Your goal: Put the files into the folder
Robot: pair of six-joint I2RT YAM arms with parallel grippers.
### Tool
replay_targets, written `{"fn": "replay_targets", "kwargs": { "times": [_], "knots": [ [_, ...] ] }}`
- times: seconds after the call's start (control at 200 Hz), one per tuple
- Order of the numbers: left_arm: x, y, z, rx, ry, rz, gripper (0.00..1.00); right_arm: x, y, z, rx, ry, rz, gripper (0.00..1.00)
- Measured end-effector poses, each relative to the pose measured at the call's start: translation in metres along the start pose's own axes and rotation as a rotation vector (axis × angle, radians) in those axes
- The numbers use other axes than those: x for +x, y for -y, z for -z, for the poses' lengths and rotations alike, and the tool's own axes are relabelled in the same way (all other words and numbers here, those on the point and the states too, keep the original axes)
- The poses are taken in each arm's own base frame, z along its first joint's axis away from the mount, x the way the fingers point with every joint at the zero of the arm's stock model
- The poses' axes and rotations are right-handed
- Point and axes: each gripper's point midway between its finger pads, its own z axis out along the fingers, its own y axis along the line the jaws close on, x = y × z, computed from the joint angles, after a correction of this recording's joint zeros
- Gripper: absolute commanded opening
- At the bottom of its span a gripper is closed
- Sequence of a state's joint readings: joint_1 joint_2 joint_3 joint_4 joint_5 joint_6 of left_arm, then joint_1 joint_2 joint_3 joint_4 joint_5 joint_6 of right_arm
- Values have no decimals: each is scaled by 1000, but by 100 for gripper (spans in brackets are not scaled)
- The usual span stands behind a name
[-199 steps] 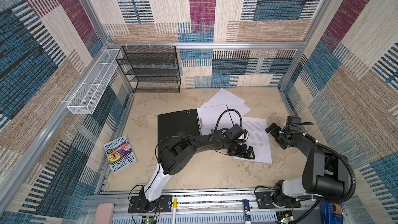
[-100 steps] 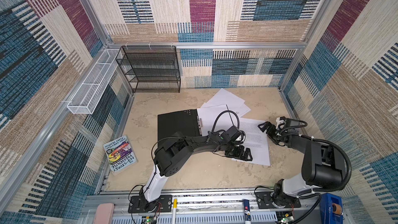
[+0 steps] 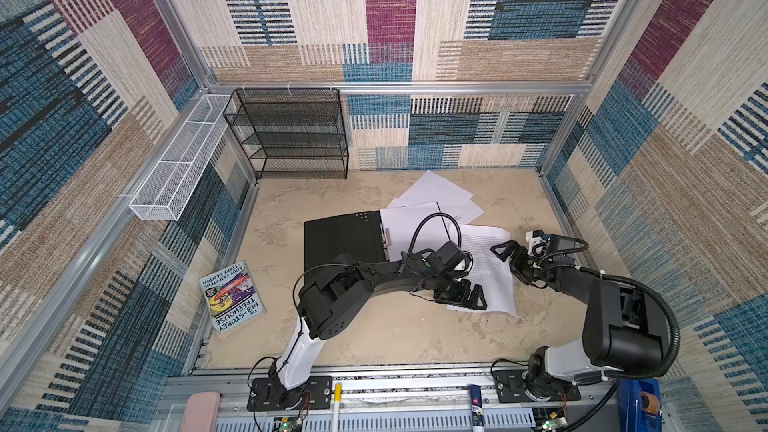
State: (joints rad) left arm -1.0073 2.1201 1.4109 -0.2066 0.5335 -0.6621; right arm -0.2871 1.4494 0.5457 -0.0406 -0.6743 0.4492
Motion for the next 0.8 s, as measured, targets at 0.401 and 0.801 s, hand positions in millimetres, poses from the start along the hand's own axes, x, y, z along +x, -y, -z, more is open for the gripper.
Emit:
{"fn": "replay_targets", "kwargs": {
  "times": [0.401, 0.801],
  "knots": [
    [0, -1, 0, 20, -5, 18, 97, 43, -8, 16, -45, -88, -93, 100],
    [-1, -2, 3, 32, 15, 13, 98, 38, -18, 23, -69, -63, -111, 100]
  ]
}}
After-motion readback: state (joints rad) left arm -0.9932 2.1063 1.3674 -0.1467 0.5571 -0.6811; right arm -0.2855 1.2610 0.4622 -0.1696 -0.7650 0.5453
